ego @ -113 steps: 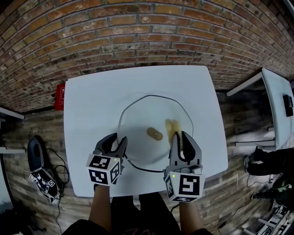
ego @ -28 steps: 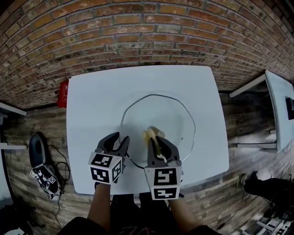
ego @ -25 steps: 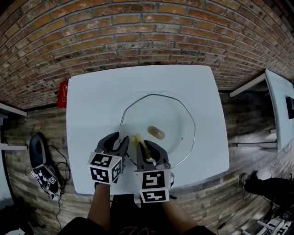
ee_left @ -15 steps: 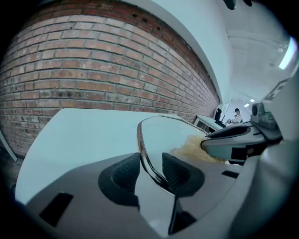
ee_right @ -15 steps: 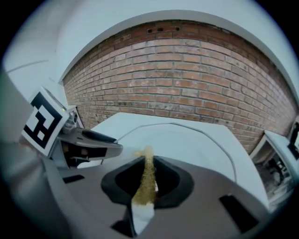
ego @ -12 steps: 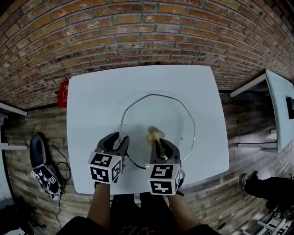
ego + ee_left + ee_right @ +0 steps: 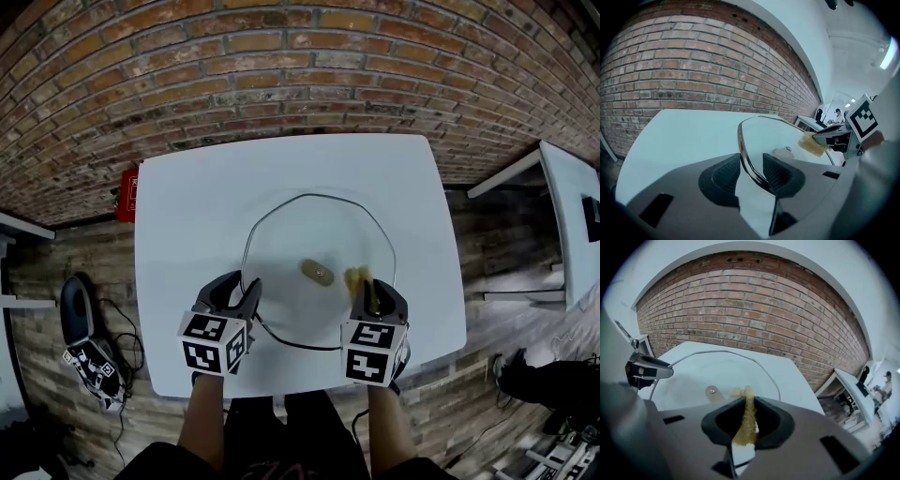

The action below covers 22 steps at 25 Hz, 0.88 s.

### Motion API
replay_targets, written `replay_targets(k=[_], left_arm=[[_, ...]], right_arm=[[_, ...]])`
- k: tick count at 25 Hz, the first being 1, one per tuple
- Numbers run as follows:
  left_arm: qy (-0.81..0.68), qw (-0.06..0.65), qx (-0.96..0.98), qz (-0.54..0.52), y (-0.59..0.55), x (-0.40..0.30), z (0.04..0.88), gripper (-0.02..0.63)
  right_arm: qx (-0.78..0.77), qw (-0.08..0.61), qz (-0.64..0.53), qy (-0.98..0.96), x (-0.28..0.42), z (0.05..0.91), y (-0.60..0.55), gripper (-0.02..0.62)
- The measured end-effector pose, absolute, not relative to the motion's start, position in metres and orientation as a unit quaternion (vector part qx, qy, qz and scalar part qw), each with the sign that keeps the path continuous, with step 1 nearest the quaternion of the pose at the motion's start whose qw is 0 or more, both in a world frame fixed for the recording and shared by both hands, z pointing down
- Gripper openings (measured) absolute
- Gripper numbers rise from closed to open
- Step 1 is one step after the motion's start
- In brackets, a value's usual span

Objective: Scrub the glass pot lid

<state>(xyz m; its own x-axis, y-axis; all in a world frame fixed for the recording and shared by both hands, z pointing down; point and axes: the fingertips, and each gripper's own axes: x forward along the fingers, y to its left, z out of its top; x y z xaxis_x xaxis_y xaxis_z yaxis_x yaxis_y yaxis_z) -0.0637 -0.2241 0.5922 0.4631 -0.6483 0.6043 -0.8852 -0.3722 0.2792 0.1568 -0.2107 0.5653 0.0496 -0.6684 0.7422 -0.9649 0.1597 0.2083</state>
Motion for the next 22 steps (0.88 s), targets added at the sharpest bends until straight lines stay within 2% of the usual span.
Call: replay_targets(k=[4, 12, 22], left_arm=[[-0.478, 0.294, 0.804, 0.198, -0.224, -0.062, 0.592, 0.152], [-0.484, 0.282, 0.806, 0.194, -0.225, -0.07, 0.585, 0.152], [-0.508, 0.203, 0.823, 0.155, -0.238, -0.089, 0.522, 0.137]], right_arm=[[0.62, 0.377, 0.19, -0.662, 0.156, 0.564, -0.211, 0.058], [0.63, 0.313, 0.179, -0.688, 0.147, 0.546, -0.217, 0.058], [0.625, 0.213, 0.146, -0.737, 0.123, 0.499, -0.229, 0.057]])
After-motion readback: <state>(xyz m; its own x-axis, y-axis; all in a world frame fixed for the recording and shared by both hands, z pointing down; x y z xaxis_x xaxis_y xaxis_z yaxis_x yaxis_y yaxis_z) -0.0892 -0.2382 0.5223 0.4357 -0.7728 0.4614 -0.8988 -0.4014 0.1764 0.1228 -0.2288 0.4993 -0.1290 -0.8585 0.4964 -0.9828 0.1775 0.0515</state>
